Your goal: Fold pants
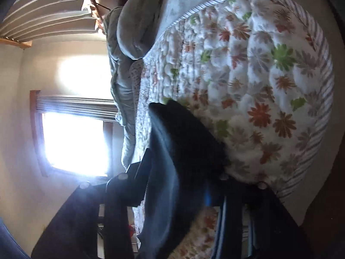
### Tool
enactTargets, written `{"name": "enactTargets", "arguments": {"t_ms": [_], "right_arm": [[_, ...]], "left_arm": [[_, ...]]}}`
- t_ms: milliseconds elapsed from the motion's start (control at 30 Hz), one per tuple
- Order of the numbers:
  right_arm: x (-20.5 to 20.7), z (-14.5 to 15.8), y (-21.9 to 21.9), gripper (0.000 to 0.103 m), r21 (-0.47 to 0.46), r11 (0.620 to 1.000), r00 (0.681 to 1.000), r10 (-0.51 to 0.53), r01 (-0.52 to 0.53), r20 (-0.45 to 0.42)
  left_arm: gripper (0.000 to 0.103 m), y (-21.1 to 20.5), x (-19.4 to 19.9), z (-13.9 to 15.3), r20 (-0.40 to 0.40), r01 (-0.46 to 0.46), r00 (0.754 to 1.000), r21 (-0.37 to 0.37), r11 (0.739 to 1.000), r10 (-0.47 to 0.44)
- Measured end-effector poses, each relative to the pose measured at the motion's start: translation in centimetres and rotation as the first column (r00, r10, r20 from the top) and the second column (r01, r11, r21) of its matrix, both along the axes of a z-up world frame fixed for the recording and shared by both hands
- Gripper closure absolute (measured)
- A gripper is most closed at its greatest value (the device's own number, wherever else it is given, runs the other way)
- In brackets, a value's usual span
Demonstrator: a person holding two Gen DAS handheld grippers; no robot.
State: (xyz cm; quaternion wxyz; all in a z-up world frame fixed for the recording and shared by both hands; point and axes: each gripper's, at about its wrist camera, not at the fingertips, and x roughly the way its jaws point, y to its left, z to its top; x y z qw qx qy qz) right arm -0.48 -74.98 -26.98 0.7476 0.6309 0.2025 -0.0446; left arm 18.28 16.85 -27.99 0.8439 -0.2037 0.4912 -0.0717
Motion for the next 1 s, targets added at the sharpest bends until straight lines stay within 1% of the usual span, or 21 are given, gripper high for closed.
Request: {"name": "enactTargets", "arguments": {"t_ms": [67,100,133,167,200,233,267,300,333,533,667,867,933,1000], "right_arm": [[0.3,0.5,0.3,0.057,-0.016,1.0,1.0,0.021,-0.021,0.022],[0.5,0.5,0.4,0.059,-0.028,0.999,0.999,0.033,-0.032,0.01],[0.7,0.4,0.4,0.062,-0.04,0.998,0.999,0.042,-0.042,-0.015],[1.1,0.5,0.3,0.07,-0.041,0.998,0.999,0.041,-0.042,-0.03],[1.1,0.4,0.2,0.074,-0.033,0.999,0.998,0.041,-0.042,-0.037],[1.0,0.3,0.1,0.075,-0.024,0.999,0.998,0.042,-0.042,-0.037],[1.0,0.4,0.1,0.082,-0.028,0.999,0.998,0.045,-0.046,-0.051],[0.9,0.5,0.1,0.085,-0.037,0.998,0.997,0.045,-0.047,-0.06],[0.8,0.8,0.3,0.091,-0.046,0.998,0.997,0.045,-0.048,-0.064],[1.2,3.9,1.4,0.093,-0.108,0.993,0.997,0.03,-0.037,-0.065],[1.5,6.6,2.4,0.094,-0.157,0.987,0.997,0.034,-0.043,-0.064],[2.5,11.0,4.2,0.094,-0.248,0.966,0.996,0.054,-0.068,-0.065],[2.7,12.6,5.2,0.094,-0.288,0.954,0.995,0.064,-0.082,-0.072],[2.8,13.6,5.8,0.094,-0.307,0.947,0.995,0.074,-0.092,-0.069]], "left_arm": [[0.011,0.1,0.1,-0.1,-0.001,-0.001,1.0,0.0,1.0,0.001],[0.011,0.0,0.1,-0.1,-0.003,-0.002,1.0,-0.001,1.0,0.002],[0.01,0.0,0.1,-0.1,-0.003,-0.002,1.0,-0.002,1.0,0.002],[0.01,0.0,0.2,-0.1,-0.004,-0.002,1.0,-0.002,1.0,0.002],[0.01,0.0,0.2,-0.1,-0.004,-0.001,1.0,0.001,1.0,0.001],[0.01,-0.1,0.2,-0.1,-0.004,-0.001,1.0,0.002,1.0,0.001],[0.01,0.0,0.2,-0.1,-0.004,0.0,1.0,0.003,1.0,0.0],[0.01,0.0,0.2,-0.1,-0.004,0.0,1.0,0.003,1.0,0.0],[0.01,0.0,0.2,-0.1,-0.004,0.0,1.0,0.003,1.0,0.0],[0.01,-0.2,0.2,-0.1,-0.005,0.005,1.0,0.011,1.0,-0.005],[0.01,-0.2,0.1,-0.1,-0.004,0.006,1.0,0.013,1.0,-0.006],[0.01,0.1,-0.1,-0.1,0.004,0.003,1.0,-0.007,1.0,-0.003],[0.01,0.1,-0.1,-0.1,0.005,0.003,1.0,-0.005,1.0,-0.003],[0.01,0.0,-0.2,-0.1,0.004,0.006,1.0,0.003,1.0,-0.006]]}}
